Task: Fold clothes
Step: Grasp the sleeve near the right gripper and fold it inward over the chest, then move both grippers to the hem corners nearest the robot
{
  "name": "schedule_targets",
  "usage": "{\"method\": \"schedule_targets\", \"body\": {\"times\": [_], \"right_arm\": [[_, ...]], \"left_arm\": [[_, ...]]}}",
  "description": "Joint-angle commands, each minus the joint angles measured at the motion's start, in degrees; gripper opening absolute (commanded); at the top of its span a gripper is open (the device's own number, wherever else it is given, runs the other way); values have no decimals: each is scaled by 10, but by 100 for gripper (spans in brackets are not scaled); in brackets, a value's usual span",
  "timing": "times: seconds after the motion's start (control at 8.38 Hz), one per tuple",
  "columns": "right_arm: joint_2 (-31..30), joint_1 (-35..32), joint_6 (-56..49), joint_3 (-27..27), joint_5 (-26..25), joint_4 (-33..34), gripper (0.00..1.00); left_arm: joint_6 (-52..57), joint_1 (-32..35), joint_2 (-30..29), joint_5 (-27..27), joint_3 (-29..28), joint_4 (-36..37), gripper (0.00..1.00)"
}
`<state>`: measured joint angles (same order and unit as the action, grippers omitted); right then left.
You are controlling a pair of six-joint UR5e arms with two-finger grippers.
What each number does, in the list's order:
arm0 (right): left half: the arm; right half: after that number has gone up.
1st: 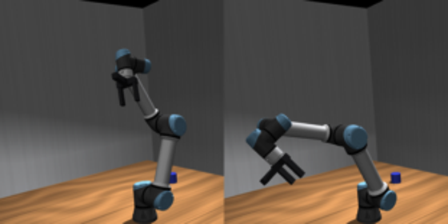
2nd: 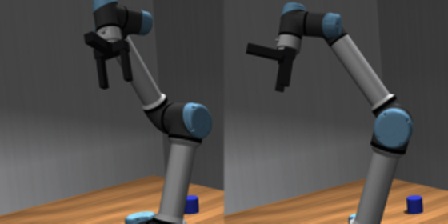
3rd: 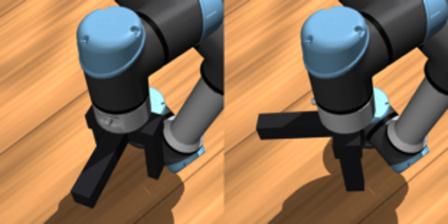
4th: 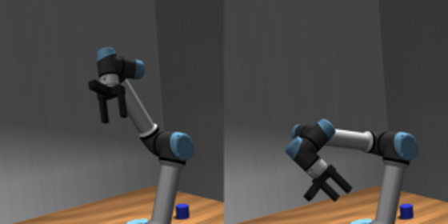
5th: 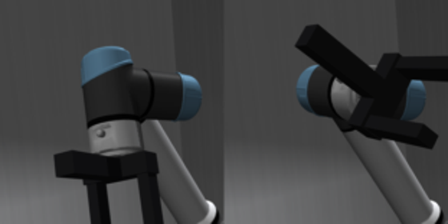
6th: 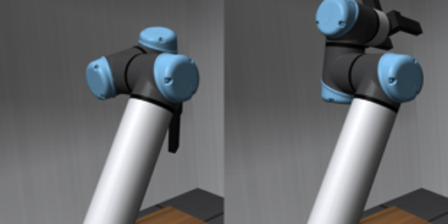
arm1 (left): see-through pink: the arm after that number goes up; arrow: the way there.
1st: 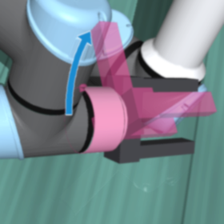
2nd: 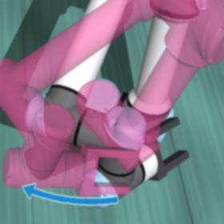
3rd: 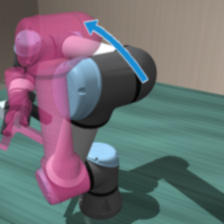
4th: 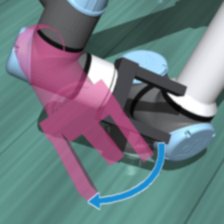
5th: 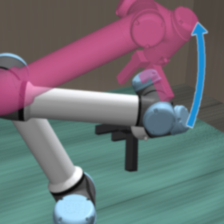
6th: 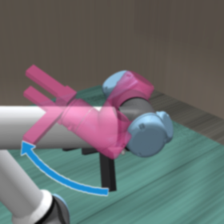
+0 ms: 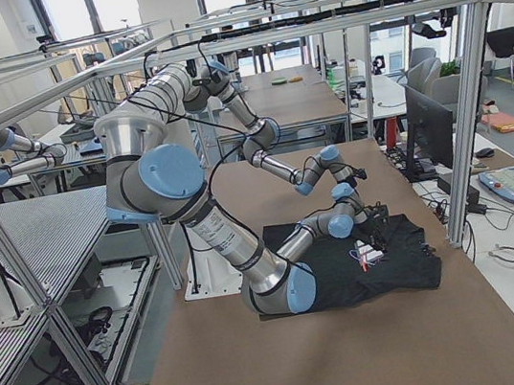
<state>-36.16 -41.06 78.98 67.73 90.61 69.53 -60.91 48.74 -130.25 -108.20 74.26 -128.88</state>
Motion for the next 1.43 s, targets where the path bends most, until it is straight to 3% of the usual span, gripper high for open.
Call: {"method": "schedule_targets", "body": {"times": [0.0,0.24,0.36,0.72,0.95,1.07,1.31], "right_arm": [[-3,9,-16,29,8,3,95],[-15,41,-6,62,9,15,95],[-42,45,3,103,10,15,95],[-219,97,87,332,6,14,94],[-310,148,190,424,-9,13,94],[-349,188,226,459,-51,10,94],[-423,284,287,527,-141,8,94]], "left_arm": [[-11,0,31,-14,57,2,100],[-79,-2,103,-15,137,5,100],[-106,-6,141,-11,179,4,100],[-189,-38,233,-3,269,1,100],[-255,-75,305,4,343,-1,100],[-280,-107,348,24,384,-12,100],[-332,-202,447,102,408,-120,100]]}}
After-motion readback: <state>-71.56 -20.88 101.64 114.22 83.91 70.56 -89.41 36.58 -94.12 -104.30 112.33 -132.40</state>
